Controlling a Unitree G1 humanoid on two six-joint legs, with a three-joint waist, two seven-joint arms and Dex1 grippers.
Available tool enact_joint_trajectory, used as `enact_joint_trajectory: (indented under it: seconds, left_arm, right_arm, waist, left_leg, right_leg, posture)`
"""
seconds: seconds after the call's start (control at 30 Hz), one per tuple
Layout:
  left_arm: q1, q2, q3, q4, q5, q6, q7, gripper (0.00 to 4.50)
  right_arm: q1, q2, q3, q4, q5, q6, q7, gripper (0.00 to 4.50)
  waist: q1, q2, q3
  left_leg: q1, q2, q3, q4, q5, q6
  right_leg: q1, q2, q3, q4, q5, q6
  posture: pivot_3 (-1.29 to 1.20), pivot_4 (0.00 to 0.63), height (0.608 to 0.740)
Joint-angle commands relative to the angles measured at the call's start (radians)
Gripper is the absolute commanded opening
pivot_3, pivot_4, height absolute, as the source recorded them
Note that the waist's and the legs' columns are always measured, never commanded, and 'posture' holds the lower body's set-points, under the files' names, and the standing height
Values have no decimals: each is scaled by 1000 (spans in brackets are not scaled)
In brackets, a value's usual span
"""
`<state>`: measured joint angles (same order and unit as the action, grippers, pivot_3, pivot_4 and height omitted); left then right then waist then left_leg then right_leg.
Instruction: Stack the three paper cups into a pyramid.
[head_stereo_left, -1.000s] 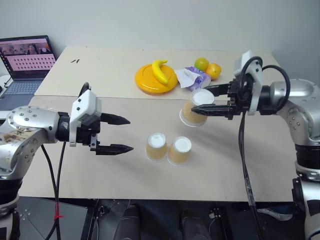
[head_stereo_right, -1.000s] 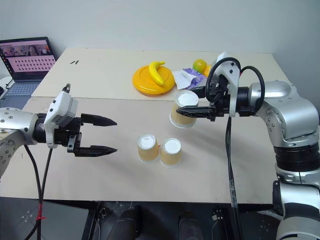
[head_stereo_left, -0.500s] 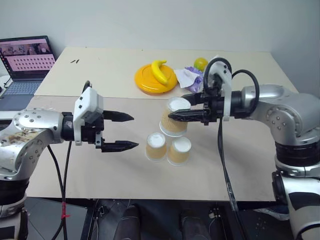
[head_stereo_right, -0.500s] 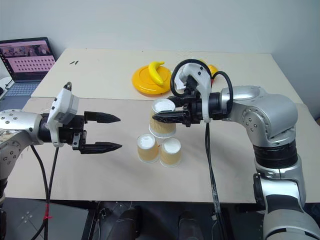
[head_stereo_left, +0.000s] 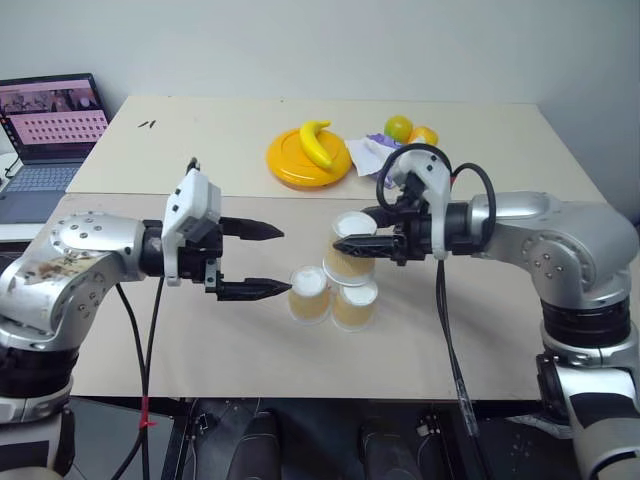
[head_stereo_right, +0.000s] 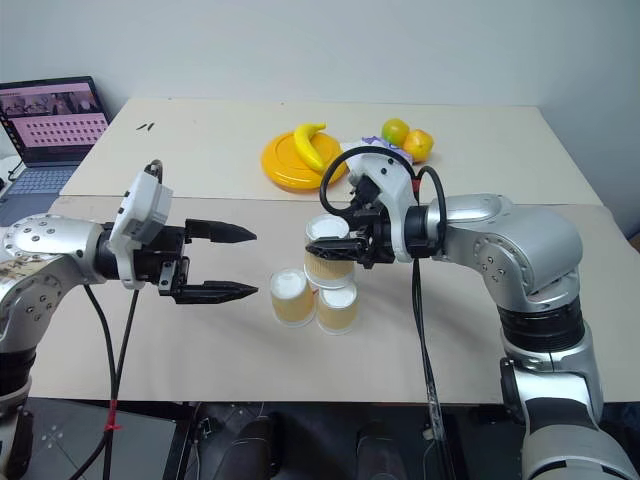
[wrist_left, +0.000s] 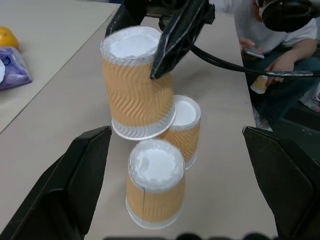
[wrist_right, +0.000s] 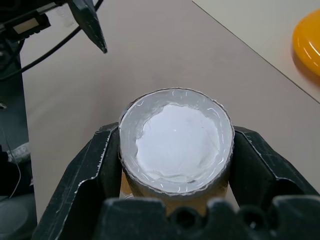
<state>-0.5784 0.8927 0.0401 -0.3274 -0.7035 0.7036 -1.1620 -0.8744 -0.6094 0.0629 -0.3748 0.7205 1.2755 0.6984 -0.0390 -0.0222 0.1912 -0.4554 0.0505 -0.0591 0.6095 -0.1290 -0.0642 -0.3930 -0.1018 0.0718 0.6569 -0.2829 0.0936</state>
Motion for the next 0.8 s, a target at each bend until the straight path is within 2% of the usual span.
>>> enact_joint_trajectory:
  seconds: [0.03,0.47,0.8]
  left_arm:
    - [-48,-16,-17,30,22,-37,-22,4500]
    - [-70,-53,-33,60,45,-58,-32,4500]
    - [-68,-51,-36,61,47,-55,-37,4500]
  right_arm:
    - [-10,9,-57,-64,47,19,-22,2884]
    - [-39,-33,-70,-40,50,-28,-27,2884]
    - [-70,17,-111,-61,137,36,-66,2884]
  waist:
    - [0,0,0]
    - [-1,0,0]
    - [-3,0,0]
  left_leg:
    - [0,0,0,0,0,0]
    - [0,0,0,0,0,0]
    - [0,0,0,0,0,0]
  right_leg:
    - [0,0,0,0,0,0]
    - [0,0,0,0,0,0]
    - [0,0,0,0,0,0]
  posture:
    - [0,150,732]
    - [0,150,732]
    - [0,150,732]
